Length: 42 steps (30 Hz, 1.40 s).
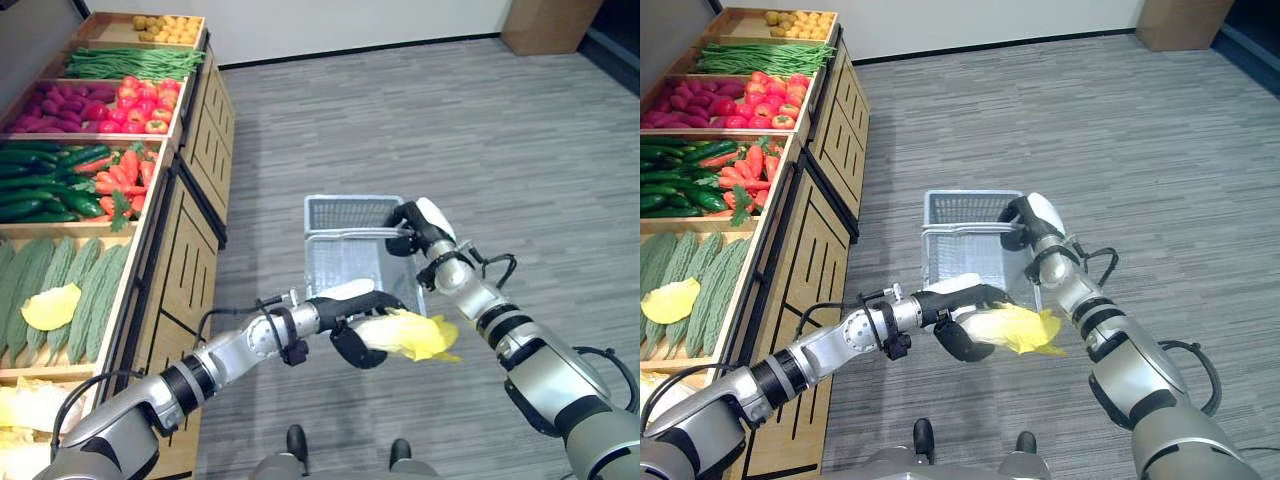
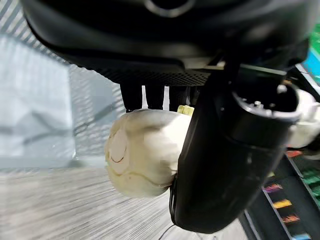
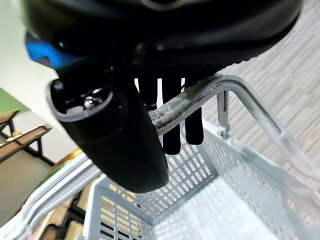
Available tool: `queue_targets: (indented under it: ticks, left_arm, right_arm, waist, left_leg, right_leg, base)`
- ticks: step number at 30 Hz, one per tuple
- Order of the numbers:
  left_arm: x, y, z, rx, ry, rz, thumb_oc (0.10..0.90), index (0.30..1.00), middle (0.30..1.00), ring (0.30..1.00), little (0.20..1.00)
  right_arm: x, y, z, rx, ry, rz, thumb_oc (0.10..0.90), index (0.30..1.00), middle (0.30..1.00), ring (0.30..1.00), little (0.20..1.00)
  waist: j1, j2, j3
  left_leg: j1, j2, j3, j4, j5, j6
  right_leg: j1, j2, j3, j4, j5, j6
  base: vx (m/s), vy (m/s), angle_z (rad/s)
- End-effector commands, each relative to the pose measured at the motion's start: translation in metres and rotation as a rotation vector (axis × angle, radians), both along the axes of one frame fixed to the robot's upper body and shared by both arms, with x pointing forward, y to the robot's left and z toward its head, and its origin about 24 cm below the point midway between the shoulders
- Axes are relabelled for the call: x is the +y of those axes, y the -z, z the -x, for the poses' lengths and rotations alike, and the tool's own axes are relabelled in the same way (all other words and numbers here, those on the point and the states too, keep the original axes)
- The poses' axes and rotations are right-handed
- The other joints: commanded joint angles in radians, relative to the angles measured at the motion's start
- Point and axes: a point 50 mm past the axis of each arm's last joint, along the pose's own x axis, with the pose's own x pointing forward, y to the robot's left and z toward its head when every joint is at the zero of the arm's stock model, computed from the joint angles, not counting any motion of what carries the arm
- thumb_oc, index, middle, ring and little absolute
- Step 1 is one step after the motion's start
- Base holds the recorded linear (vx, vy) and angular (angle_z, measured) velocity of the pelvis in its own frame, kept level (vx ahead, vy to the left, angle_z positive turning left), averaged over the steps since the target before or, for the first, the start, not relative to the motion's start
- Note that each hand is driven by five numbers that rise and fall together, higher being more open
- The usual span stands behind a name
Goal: Get the vegetables into the basket
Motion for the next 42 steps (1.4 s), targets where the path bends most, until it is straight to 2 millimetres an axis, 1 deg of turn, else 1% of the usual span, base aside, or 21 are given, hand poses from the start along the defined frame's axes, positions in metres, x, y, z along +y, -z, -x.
queue_targets:
  ticks: [1, 4, 5, 7, 9, 10, 11, 15, 18, 19, 20, 23, 24, 26, 28, 34, 36, 37, 40, 41, 42]
  left_arm:
    - [-0.007, -0.042, -0.024, -0.195, -0.045, 0.133, 0.4, 0.3, 0.3, 0.3, 0.3]
    - [-0.001, -0.036, -0.026, -0.2, -0.093, 0.122, 0.4, 0.3, 0.3, 0.3, 0.3]
    - [0.011, -0.029, -0.031, -0.204, -0.174, 0.107, 0.4, 0.3, 0.3, 0.3, 0.3]
    - [0.015, -0.023, -0.032, -0.202, -0.213, 0.096, 0.4, 0.3, 0.3, 0.3, 0.3]
    - [0.034, -0.013, -0.039, -0.213, -0.338, 0.058, 0.4, 0.3, 0.3, 0.3, 0.3]
    - [0.036, -0.013, -0.039, -0.22, -0.35, 0.054, 0.4, 0.3, 0.3, 0.3, 0.3]
    - [0.051, -0.01, -0.043, -0.236, -0.427, 0.03, 0.4, 0.3, 0.3, 0.3, 0.3]
    - [0.061, -0.004, -0.044, -0.242, -0.472, -0.009, 0.4, 0.3, 0.3, 0.3, 0.3]
    - [0.082, 0.005, -0.047, -0.264, -0.539, -0.133, 0.4, 0.3, 0.3, 0.3, 0.3]
    - [0.082, 0.005, -0.047, -0.265, -0.539, -0.133, 0.4, 0.3, 0.3, 0.3, 0.3]
    - [0.094, 0.009, -0.047, -0.294, -0.594, -0.188, 0.4, 0.3, 0.3, 0.3, 0.3]
    - [0.095, 0.01, -0.048, -0.308, -0.613, -0.205, 0.4, 0.3, 0.3, 0.3, 0.3]
    - [0.104, 0.013, -0.05, -0.346, -0.687, -0.26, 0.9, 1.0, 1.0, 1.0, 1.0]
    - [0.104, 0.014, -0.05, -0.355, -0.695, -0.279, 0.9, 1.0, 1.0, 1.0, 1.0]
    - [0.104, 0.009, -0.053, -0.401, -0.696, -0.299, 0.9, 1.0, 1.0, 1.0, 1.0]
    - [0.087, -0.001, -0.052, -0.458, -0.596, -0.294, 0.9, 1.0, 1.0, 1.0, 1.0]
    - [0.079, -0.008, -0.052, -0.48, -0.563, -0.257, 0.9, 1.0, 1.0, 1.0, 1.0]
    - [0.069, -0.017, -0.051, -0.504, -0.527, -0.214, 0.9, 1.0, 1.0, 1.0, 1.0]
    - [0.051, -0.033, -0.047, -0.507, -0.455, -0.116, 0.9, 1.0, 1.0, 1.0, 1.0]
    - [0.036, -0.045, -0.044, -0.505, -0.401, -0.029, 0.9, 1.0, 1.0, 1.0, 1.0]
    - [0.035, -0.047, -0.043, -0.489, -0.393, -0.009, 0.9, 1.0, 1.0, 1.0, 1.0]
  right_arm:
    - [0.06, -0.12, -0.024, -0.348, -0.247, -0.146, 0.4, 0.3, 0.3, 0.3, 0.3]
    - [0.066, -0.117, -0.019, -0.333, -0.293, -0.135, 0.4, 0.3, 0.3, 0.3, 0.3]
    - [0.072, -0.115, -0.015, -0.325, -0.33, -0.14, 0.4, 0.3, 0.3, 0.3, 0.3]
    - [0.075, -0.113, -0.013, -0.319, -0.345, -0.14, 0.4, 0.3, 0.3, 0.3, 0.3]
    - [0.085, -0.109, -0.005, -0.306, -0.407, -0.168, 0.4, 0.3, 0.3, 0.3, 0.3]
    - [0.085, -0.108, -0.003, -0.301, -0.415, -0.165, 0.4, 0.3, 0.3, 0.3, 0.3]
    - [0.088, -0.102, 0.003, -0.277, -0.453, -0.153, 0.4, 0.3, 0.3, 0.3, 0.3]
    - [0.088, -0.098, 0.006, -0.261, -0.471, -0.122, 0.4, 0.3, 0.3, 0.3, 0.3]
    - [0.085, -0.093, 0.009, -0.236, -0.487, -0.108, 0.4, 0.3, 0.3, 0.3, 0.3]
    - [0.085, -0.093, 0.009, -0.236, -0.487, -0.108, 0.4, 0.3, 0.3, 0.3, 0.3]
    - [0.084, -0.095, 0.01, -0.237, -0.489, -0.098, 0.4, 0.3, 0.3, 0.3, 0.3]
    - [0.083, -0.096, 0.009, -0.241, -0.487, -0.096, 0.4, 0.3, 0.3, 0.3, 0.3]
    - [0.081, -0.097, 0.01, -0.238, -0.479, -0.097, 0.4, 0.3, 0.3, 0.3, 0.3]
    - [0.08, -0.097, 0.009, -0.235, -0.476, -0.091, 0.4, 0.3, 0.3, 0.3, 0.3]
    - [0.078, -0.099, 0.009, -0.239, -0.469, -0.087, 0.4, 0.3, 0.3, 0.3, 0.3]
    - [0.07, -0.097, 0.004, -0.232, -0.424, -0.017, 0.4, 0.3, 0.3, 0.3, 0.3]
    - [0.067, -0.096, 0.001, -0.228, -0.397, 0.017, 0.4, 0.3, 0.3, 0.3, 0.3]
    - [0.063, -0.094, -0.002, -0.223, -0.37, 0.034, 0.4, 0.3, 0.3, 0.3, 0.3]
    - [0.058, -0.089, -0.007, -0.207, -0.32, 0.058, 0.4, 0.3, 0.3, 0.3, 0.3]
    - [0.051, -0.084, -0.01, -0.192, -0.277, 0.072, 0.4, 0.3, 0.3, 0.3, 0.3]
    - [0.05, -0.082, -0.011, -0.191, -0.266, 0.078, 0.4, 0.3, 0.3, 0.3, 0.3]
  waist:
    - [0.001, -0.06, -0.026]
    - [-0.003, -0.062, -0.029]
    - [-0.006, -0.065, -0.031]
    - [-0.008, -0.065, -0.031]
    - [-0.01, -0.068, -0.032]
    - [-0.012, -0.068, -0.032]
    - [-0.012, -0.071, -0.032]
    - [-0.013, -0.072, -0.033]
    - [-0.015, -0.074, -0.035]
    - [-0.015, -0.074, -0.035]
    - [-0.014, -0.076, -0.035]
    - [-0.014, -0.076, -0.035]
    - [-0.012, -0.08, -0.034]
    - [-0.012, -0.082, -0.035]
    - [-0.012, -0.084, -0.035]
    - [-0.009, -0.088, -0.034]
    - [-0.009, -0.088, -0.034]
    - [-0.008, -0.088, -0.033]
    - [-0.006, -0.087, -0.033]
    - [-0.004, -0.085, -0.032]
    - [-0.003, -0.084, -0.032]
  left_leg:
    - [0.093, 0.049, 0.039, 0.001, -0.146, -0.062]
    - [0.099, 0.049, 0.042, 0.001, -0.148, -0.063]
    - [0.103, 0.05, 0.045, 0.001, -0.15, -0.063]
    - [0.105, 0.051, 0.046, 0.001, -0.15, -0.064]
    - [0.109, 0.052, 0.051, 0.001, -0.15, -0.065]
    - [0.11, 0.052, 0.052, 0.001, -0.15, -0.066]
    - [0.112, 0.055, 0.054, 0.001, -0.15, -0.067]
    - [0.117, 0.057, 0.055, 0.001, -0.151, -0.067]
    - [0.123, 0.06, 0.061, 0.001, -0.153, -0.069]
    - [0.124, 0.06, 0.061, 0.001, -0.153, -0.069]
    - [0.124, 0.061, 0.063, 0.001, -0.153, -0.07]
    - [0.124, 0.061, 0.063, 0.001, -0.153, -0.071]
    - [0.124, 0.062, 0.063, 0.001, -0.153, -0.071]
    - [0.125, 0.062, 0.063, 0.001, -0.153, -0.071]
    - [0.125, 0.064, 0.063, 0.001, -0.154, -0.072]
    - [0.122, 0.065, 0.063, 0.001, -0.155, -0.071]
    - [0.121, 0.065, 0.062, 0.001, -0.155, -0.07]
    - [0.119, 0.065, 0.061, 0.001, -0.155, -0.069]
    - [0.117, 0.066, 0.054, 0.001, -0.155, -0.067]
    - [0.115, 0.066, 0.053, 0.001, -0.154, -0.065]
    - [0.114, 0.066, 0.052, 0.001, -0.154, -0.065]
  right_leg:
    - [0.024, -0.036, 0.024, -0.001, -0.039, 0.021]
    - [0.029, -0.035, 0.024, -0.001, -0.042, 0.02]
    - [0.032, -0.035, 0.024, -0.001, -0.043, 0.019]
    - [0.033, -0.034, 0.025, -0.001, -0.044, 0.019]
    - [0.036, -0.033, 0.027, -0.001, -0.045, 0.017]
    - [0.037, -0.033, 0.028, -0.001, -0.045, 0.017]
    - [0.038, -0.032, 0.027, -0.001, -0.045, 0.017]
    - [0.043, -0.031, 0.026, -0.001, -0.048, 0.015]
    - [0.048, -0.03, 0.027, -0.001, -0.051, 0.015]
    - [0.048, -0.03, 0.027, -0.001, -0.051, 0.015]
    - [0.048, -0.029, 0.027, -0.001, -0.052, 0.014]
    - [0.048, -0.029, 0.026, -0.001, -0.051, 0.014]
    - [0.047, -0.027, 0.025, -0.001, -0.051, 0.012]
    - [0.048, -0.027, 0.024, -0.001, -0.051, 0.012]
    - [0.048, -0.026, 0.025, -0.001, -0.051, 0.011]
    - [0.043, -0.025, 0.027, -0.001, -0.05, 0.011]
    - [0.042, -0.025, 0.028, -0.001, -0.049, 0.01]
    - [0.042, -0.024, 0.027, -0.001, -0.048, 0.01]
    - [0.039, -0.025, 0.027, -0.001, -0.046, 0.009]
    - [0.038, -0.026, 0.026, -0.001, -0.045, 0.009]
    - [0.038, -0.026, 0.025, -0.001, -0.045, 0.009]
  base:
    - [0.03, 0.004, -0.03]
    - [0.01, -0.003, -0.03]
    - [0.0, 0.0, 0.0]
    - [0.01, -0.004, -0.02]
    - [0.01, -0.011, -0.06]
    - [0.0, -0.02, -0.1]
    - [0.01, -0.018, -0.09]
    - [0.0, -0.006, -0.02]
    - [0.0, 0.0, 0.0]
    - [0.0, 0.0, 0.0]
    - [0.0, 0.0, 0.0]
    - [0.0, 0.0, 0.0]
    - [0.0, 0.0, 0.0]
    - [0.0, 0.0, 0.0]
    - [0.0, 0.0, 0.0]
    - [0.0, 0.0, 0.0]
    - [0.0, 0.0, 0.0]
    - [0.0, 0.0, 0.0]
    - [0.0, 0.0, 0.0]
    - [0.0, 0.0, 0.0]
    - [0.0, 0.0, 0.0]
